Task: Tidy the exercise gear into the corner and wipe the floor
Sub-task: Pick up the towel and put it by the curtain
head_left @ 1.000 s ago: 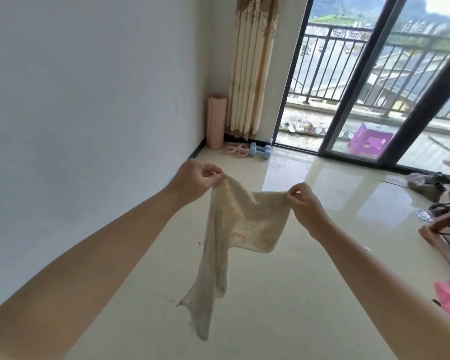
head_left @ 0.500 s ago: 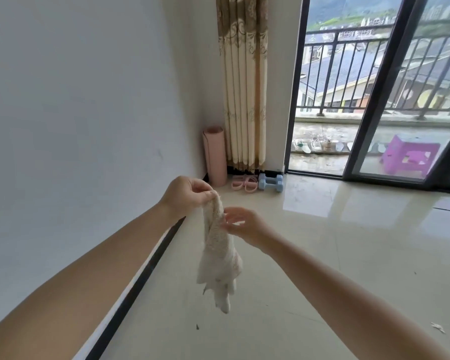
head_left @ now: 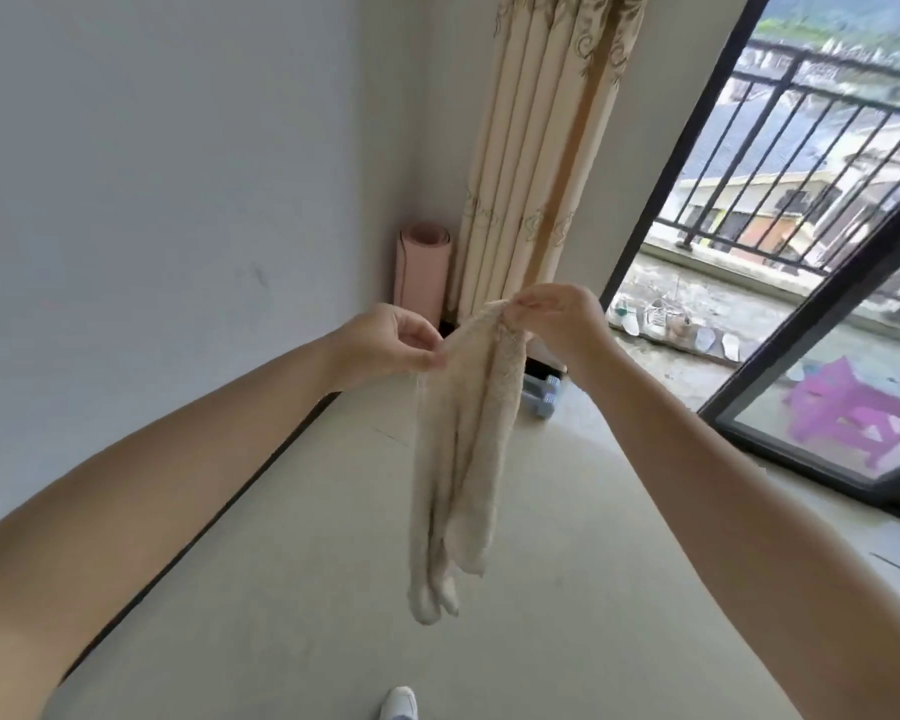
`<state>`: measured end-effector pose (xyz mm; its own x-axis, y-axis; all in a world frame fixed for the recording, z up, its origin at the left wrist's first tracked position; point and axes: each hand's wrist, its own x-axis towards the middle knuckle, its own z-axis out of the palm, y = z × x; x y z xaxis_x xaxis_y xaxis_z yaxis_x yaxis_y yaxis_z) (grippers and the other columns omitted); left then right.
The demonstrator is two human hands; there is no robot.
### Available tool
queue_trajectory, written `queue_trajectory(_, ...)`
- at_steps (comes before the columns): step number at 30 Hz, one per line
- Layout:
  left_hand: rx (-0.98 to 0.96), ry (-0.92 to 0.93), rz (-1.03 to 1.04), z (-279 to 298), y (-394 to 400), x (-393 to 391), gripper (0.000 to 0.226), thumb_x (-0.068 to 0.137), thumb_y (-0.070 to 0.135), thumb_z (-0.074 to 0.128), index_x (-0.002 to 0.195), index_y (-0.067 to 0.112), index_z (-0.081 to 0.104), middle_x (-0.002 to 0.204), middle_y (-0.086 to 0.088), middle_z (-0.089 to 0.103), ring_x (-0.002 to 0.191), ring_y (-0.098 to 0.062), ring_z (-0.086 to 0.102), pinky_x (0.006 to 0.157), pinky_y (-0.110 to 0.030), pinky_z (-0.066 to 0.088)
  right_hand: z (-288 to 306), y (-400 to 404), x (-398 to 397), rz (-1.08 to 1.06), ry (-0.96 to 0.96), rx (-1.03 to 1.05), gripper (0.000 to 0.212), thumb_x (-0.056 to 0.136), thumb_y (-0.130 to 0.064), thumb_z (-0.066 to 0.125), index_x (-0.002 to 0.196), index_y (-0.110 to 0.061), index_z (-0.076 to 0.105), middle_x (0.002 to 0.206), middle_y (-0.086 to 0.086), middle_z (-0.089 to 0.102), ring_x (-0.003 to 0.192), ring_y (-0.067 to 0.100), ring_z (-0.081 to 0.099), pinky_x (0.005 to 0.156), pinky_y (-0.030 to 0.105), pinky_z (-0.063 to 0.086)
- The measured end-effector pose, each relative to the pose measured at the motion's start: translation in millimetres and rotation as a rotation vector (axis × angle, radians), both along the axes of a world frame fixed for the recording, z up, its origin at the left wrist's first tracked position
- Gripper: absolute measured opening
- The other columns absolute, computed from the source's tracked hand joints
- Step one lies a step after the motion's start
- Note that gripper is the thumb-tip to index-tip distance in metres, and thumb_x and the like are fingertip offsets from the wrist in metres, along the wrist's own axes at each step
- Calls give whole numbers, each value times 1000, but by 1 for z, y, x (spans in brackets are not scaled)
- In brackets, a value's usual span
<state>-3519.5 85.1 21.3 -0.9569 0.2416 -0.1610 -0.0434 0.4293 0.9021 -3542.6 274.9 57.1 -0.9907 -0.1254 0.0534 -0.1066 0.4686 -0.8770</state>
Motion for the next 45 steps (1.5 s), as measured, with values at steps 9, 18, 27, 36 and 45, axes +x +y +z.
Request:
queue_trajectory(9,-135,-94,53,-76,76,-210,65,65,42,65,122,10,60,107,-5,62,96,-15,56,75,-13,43,20,58,-225,-72,34,-82,18,84,-4,64,102,-1,68,72,-8,59,70,3,56,73,11,46)
queue_trajectory(18,-342,17,191,-95,125,-439,39,88,19,55,52,18,39,56,3,40,60,-12,40,54,-21,25,-11,145,-460,-58,12,-166,15,86,0,60,99,6,67,69,-4,61,67,9,54,70,15,47)
queue_trajectory(27,-454,113,432,-59,75,-570,20,92,3,53,97,-5,71,79,-13,66,80,-26,57,54,-16,35,-52,117,-643,-95,-139,-181,10,91,-4,53,88,-12,59,68,-3,50,65,9,46,58,16,37)
queue_trajectory(36,-112,-60,374,13,-12,-693,27,90,-2,57,67,12,55,40,13,59,37,9,55,44,-4,46,-53,27,-781,187,-217,-278,26,86,2,46,63,-7,37,61,3,34,60,15,32,46,13,29)
queue_trajectory(45,-132,181,690,104,-95,-762,29,90,3,59,66,19,61,63,5,56,49,7,51,58,-14,40,-18,-149,-840,827,-280,-137,18,89,-11,61,99,-26,56,75,-5,52,77,10,52,79,15,41)
